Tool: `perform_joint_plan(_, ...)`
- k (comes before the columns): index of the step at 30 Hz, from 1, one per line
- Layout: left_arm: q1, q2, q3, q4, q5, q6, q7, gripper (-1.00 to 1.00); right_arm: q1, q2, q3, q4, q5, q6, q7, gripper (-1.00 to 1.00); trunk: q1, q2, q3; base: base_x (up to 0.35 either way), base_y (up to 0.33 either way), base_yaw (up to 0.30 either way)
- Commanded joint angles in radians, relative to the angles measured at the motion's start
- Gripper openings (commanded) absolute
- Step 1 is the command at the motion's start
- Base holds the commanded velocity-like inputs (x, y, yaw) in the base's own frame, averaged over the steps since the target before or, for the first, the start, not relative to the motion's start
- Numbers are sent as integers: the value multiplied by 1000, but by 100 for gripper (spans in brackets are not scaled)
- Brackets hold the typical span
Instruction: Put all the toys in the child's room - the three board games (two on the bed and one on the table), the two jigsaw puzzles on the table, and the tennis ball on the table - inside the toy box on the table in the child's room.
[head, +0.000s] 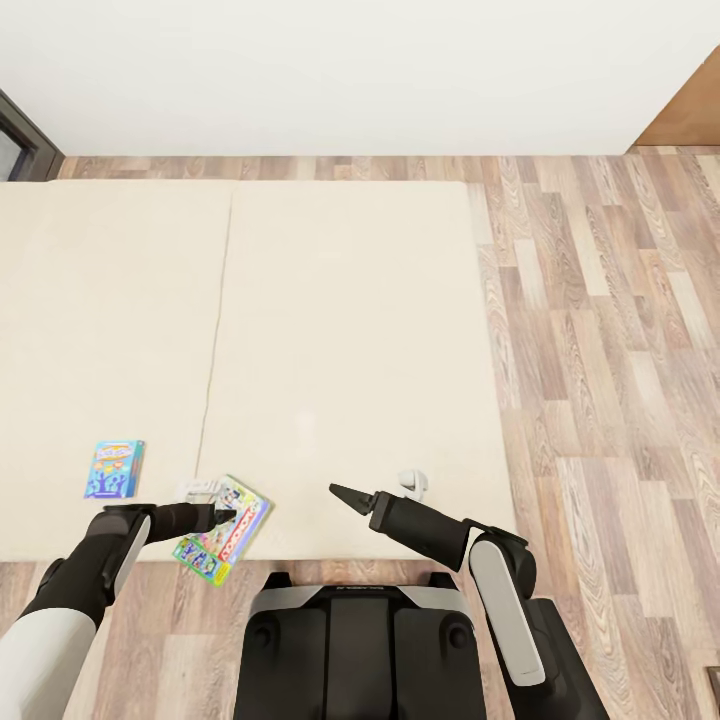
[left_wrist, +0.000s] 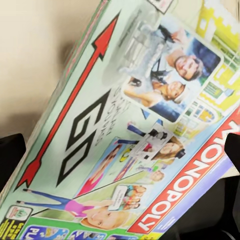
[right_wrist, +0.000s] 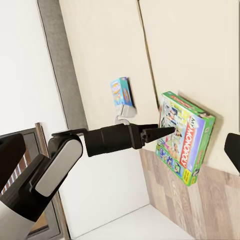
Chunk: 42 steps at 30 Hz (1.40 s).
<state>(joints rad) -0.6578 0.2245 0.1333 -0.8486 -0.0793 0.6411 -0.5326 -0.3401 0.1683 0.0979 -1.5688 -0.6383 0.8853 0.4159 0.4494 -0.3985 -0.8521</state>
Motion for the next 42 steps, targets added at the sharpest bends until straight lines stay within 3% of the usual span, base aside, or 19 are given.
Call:
perform_joint_plan(1, 0, -1, 3, -1, -8, 4, -9, 100, 0, 0, -1, 0, 3, 4, 4, 100, 1, -2, -1, 0, -73, 0)
perform_joint_plan(42, -2, 9, 8, -3, -15, 19, 6, 100, 0, 1, 4, 0, 3, 4, -11, 100, 1, -2, -1, 0, -5, 0)
